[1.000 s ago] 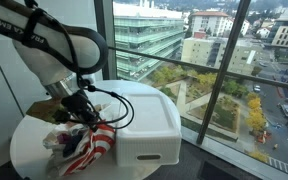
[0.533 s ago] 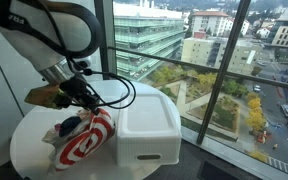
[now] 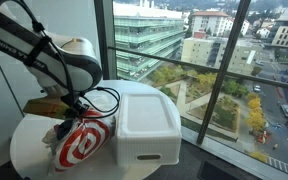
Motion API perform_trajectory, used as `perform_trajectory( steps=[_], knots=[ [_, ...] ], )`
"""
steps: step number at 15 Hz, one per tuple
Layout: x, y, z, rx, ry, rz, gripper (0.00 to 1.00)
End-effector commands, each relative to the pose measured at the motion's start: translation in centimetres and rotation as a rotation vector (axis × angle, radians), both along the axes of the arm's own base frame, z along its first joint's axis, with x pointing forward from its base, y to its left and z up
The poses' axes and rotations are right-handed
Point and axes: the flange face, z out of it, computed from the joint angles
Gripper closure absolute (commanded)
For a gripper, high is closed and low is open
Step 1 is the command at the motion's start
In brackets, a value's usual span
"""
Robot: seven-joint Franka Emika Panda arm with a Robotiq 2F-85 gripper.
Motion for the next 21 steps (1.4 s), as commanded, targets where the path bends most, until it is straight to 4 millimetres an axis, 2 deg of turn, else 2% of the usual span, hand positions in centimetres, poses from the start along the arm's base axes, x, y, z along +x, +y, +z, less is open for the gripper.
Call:
perform_trajectory(
  steps=[1,4,5,6,7,10,15,16,21],
  knots=[
    [0.5,0.1,-1.8,0.134,0.067,0.113,1.0],
    [0.7,-0.5,-4.1,0.23,0.175,0.172,1.0],
    [0.9,-0.9,-3.5,0.231,0.182,0.179,0.92],
    [1.0,-1.4,-3.8,0.227,0.209,0.181,0.73],
    [1.0,-1.9,-3.3,0.206,0.206,0.176,0.68],
    [1.4,-2.8,-1.7,0.118,0.166,0.199,0.44],
    [1.4,-1.9,1.4,-0.023,0.041,0.262,0.08],
    [1.8,-1.2,1.3,-0.046,0.023,0.277,0.01],
    [3.0,0.8,3.1,-0.203,-0.165,0.319,0.0]
  ],
)
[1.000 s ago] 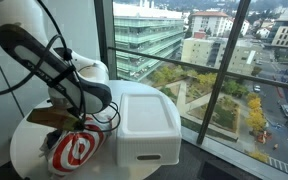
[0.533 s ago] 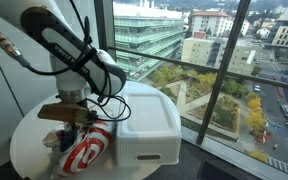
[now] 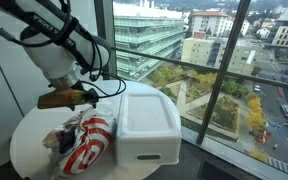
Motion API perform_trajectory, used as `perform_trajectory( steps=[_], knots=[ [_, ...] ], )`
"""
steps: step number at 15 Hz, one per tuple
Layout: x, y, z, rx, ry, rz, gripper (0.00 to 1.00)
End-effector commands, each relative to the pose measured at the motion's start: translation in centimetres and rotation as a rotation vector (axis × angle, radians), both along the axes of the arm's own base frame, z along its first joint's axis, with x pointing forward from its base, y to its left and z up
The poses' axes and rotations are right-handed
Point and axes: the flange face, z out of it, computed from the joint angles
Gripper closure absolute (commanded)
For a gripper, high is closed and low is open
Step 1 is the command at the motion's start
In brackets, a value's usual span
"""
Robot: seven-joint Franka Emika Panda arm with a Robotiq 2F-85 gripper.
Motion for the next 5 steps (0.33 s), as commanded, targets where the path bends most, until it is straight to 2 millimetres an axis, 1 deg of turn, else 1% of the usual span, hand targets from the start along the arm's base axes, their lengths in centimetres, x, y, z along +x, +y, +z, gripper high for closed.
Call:
perform_trajectory(
  steps=[1,3,5],
  knots=[
    [0.2,1.1,1.4,-0.108,-0.114,0.023,0.0],
    [-0.4,1.5,2.3,-0.144,-0.144,0.017,0.01],
    [-1.5,1.7,2.9,-0.171,-0.139,0.009,0.0]
  ],
)
